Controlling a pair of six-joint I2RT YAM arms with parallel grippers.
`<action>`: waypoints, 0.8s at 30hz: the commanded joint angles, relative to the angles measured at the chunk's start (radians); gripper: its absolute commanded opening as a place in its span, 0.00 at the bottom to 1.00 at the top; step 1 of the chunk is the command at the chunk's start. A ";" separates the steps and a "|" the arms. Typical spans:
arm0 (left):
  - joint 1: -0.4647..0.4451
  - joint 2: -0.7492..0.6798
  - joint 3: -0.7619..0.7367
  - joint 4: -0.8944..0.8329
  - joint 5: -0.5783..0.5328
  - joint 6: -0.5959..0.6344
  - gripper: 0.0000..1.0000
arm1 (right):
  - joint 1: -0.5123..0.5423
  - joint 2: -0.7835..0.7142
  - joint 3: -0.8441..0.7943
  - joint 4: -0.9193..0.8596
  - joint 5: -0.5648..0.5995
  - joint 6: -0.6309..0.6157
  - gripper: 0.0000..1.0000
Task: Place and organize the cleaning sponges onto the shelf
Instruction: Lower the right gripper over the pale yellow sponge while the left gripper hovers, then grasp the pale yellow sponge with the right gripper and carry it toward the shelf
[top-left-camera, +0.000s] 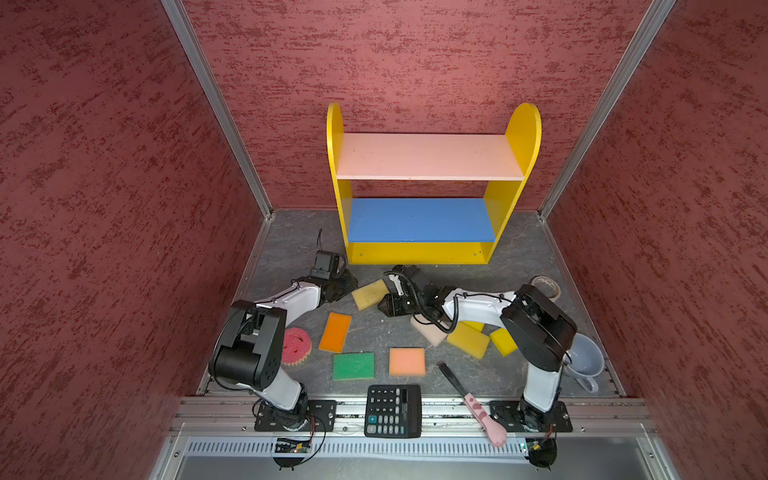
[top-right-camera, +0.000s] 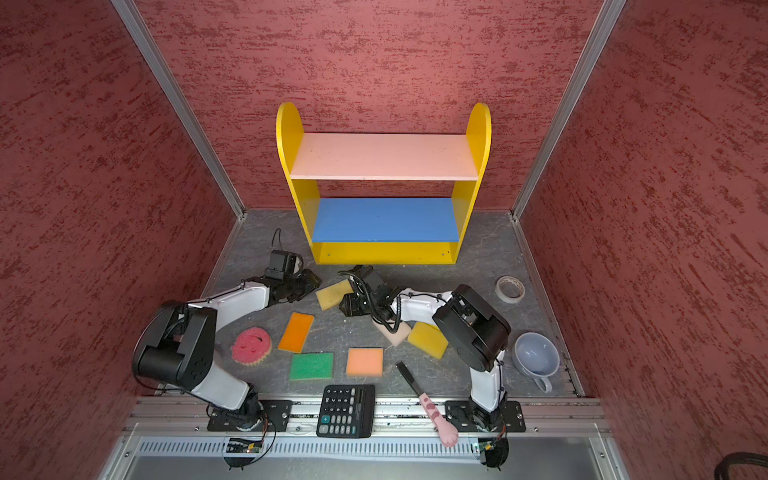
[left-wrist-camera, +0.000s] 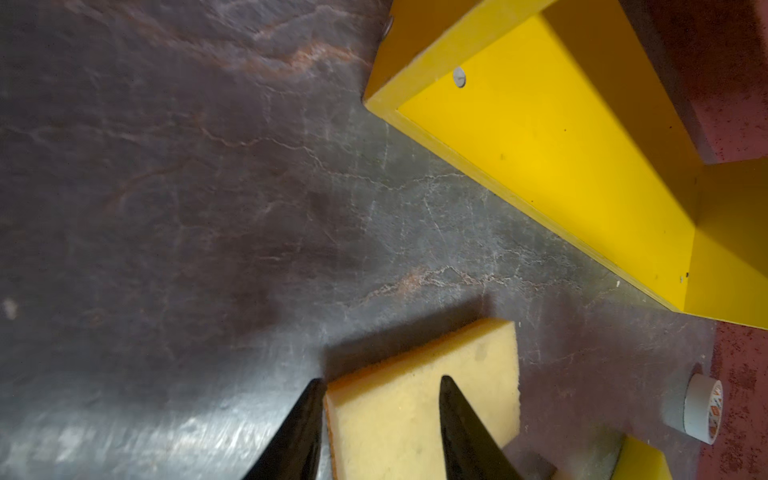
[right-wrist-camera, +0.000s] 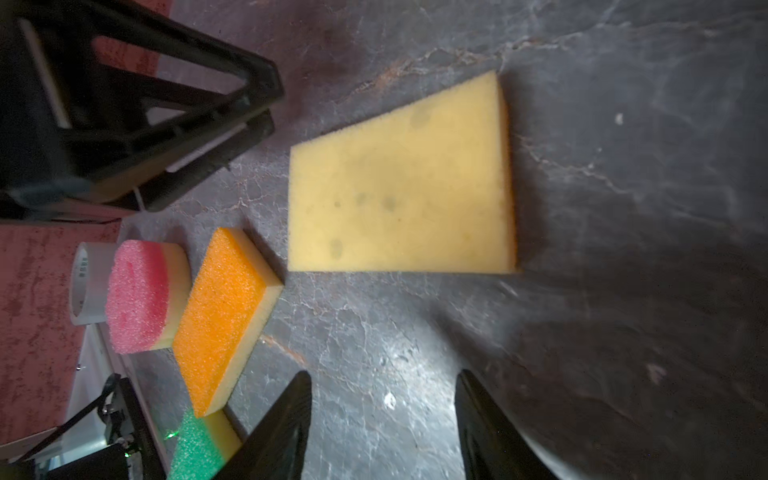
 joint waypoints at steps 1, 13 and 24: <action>-0.007 0.029 0.024 0.038 -0.006 -0.007 0.44 | -0.022 0.049 0.024 0.119 -0.066 0.105 0.57; -0.148 0.048 -0.010 0.065 0.018 -0.084 0.30 | -0.134 0.151 0.083 0.198 -0.082 0.200 0.55; -0.186 -0.040 0.024 0.034 -0.026 -0.090 0.39 | -0.155 0.111 0.100 0.056 0.018 0.123 0.55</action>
